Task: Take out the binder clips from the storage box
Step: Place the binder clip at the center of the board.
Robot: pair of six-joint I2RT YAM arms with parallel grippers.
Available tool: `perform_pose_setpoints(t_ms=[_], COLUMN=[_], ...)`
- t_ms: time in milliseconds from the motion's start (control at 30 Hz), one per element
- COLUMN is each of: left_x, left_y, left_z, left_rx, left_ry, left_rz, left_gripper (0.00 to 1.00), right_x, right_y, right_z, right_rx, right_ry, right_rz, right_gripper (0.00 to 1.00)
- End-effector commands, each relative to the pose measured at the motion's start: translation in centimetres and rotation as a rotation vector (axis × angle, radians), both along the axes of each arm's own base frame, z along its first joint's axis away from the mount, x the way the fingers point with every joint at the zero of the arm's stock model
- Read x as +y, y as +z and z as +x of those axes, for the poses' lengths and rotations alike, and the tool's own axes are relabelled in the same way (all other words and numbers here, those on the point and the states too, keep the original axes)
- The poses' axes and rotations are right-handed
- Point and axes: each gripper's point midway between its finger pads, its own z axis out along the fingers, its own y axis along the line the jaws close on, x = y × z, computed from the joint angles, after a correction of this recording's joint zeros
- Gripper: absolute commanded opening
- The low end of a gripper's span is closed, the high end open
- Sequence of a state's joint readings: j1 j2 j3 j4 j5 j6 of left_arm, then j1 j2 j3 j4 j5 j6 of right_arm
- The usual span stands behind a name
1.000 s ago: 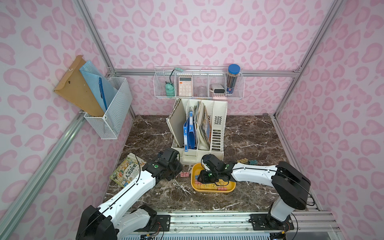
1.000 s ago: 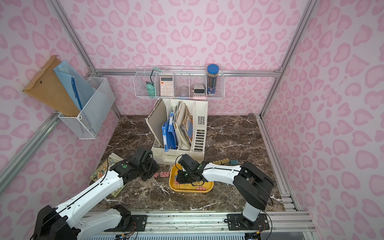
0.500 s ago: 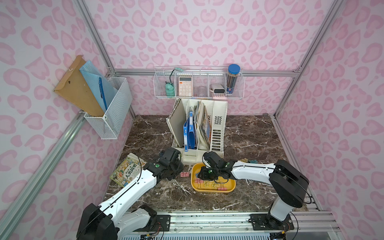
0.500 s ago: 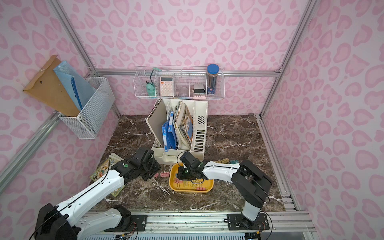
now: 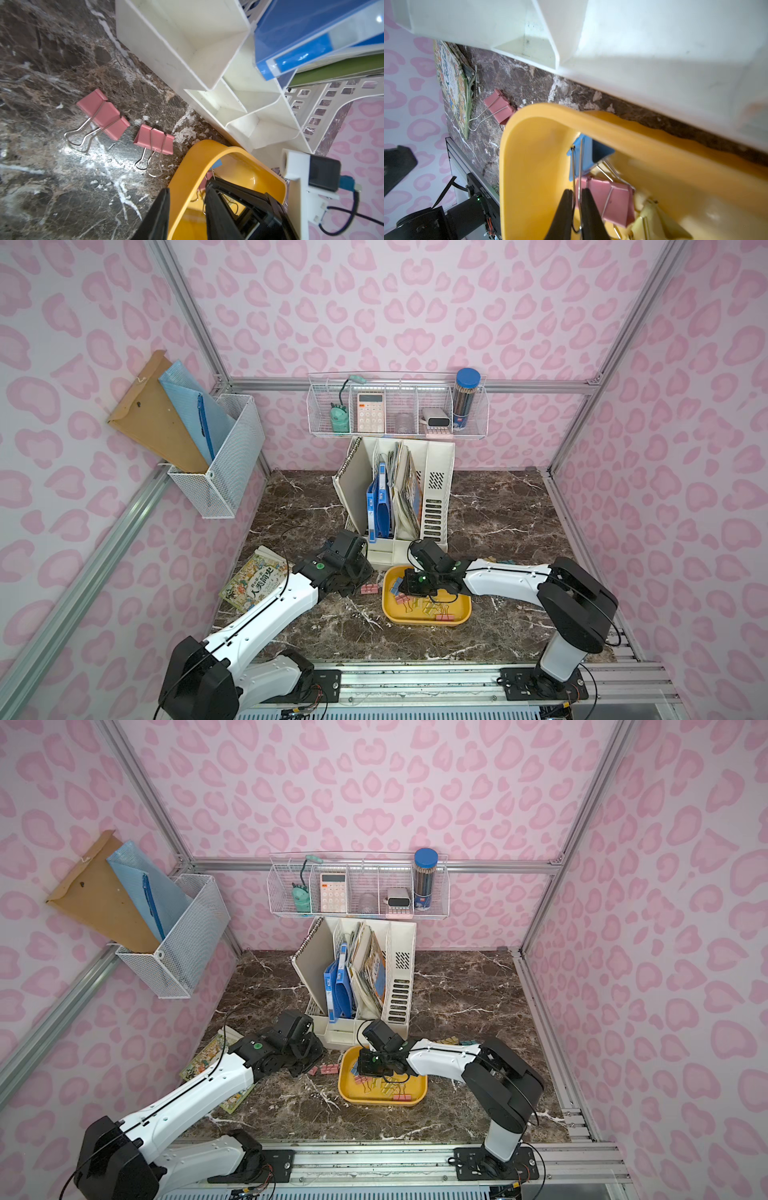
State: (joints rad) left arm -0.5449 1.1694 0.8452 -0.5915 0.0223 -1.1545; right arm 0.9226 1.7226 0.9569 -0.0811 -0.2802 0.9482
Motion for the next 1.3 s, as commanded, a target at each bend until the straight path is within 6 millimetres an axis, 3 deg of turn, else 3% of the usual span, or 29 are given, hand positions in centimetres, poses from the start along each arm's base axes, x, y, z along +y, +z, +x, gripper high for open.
perform_pose_setpoints(t_ms=[0, 433, 733, 833, 1000, 1167, 1267], left_x=[-0.1, -2.6, -4.7, -6.1, -9.1, -13.0, -15.4], left_y=[0.5, 3.0, 4.0, 3.6, 2.6, 1.6, 1.0], left_z=[0.1, 0.3, 0.6, 0.6, 0.7, 0.4, 0.0], left_rx=[-0.010, -0.116, -0.166, -0.158, -0.132, -0.115, -0.103], left_ry=[-0.018, -0.125, -0.198, -0.249, -0.353, -0.465, -0.527], left_rz=[0.012, 0.006, 0.010, 0.016, 0.076, 0.122, 0.128], left_gripper=[0.34, 0.38, 0.42, 0.42, 0.42, 0.43, 0.44], right_x=[0.4, -0.5, -6.0, -8.7, -15.7, -24.1, -27.6], right_y=[1.3, 7.0, 10.3, 11.8, 12.2, 9.5, 7.8], right_z=[0.4, 0.9, 2.2, 2.4, 2.6, 2.2, 2.2], right_rx=[-0.023, -0.130, -0.263, -0.318, -0.373, -0.349, -0.310], right_ry=[-0.003, -0.040, -0.180, -0.251, -0.451, -0.646, -0.707], right_rz=[0.028, 0.160, 0.165, 0.157, 0.155, 0.113, 0.121], right_gripper=[0.09, 0.04, 0.02, 0.01, 0.00, 0.00, 0.00])
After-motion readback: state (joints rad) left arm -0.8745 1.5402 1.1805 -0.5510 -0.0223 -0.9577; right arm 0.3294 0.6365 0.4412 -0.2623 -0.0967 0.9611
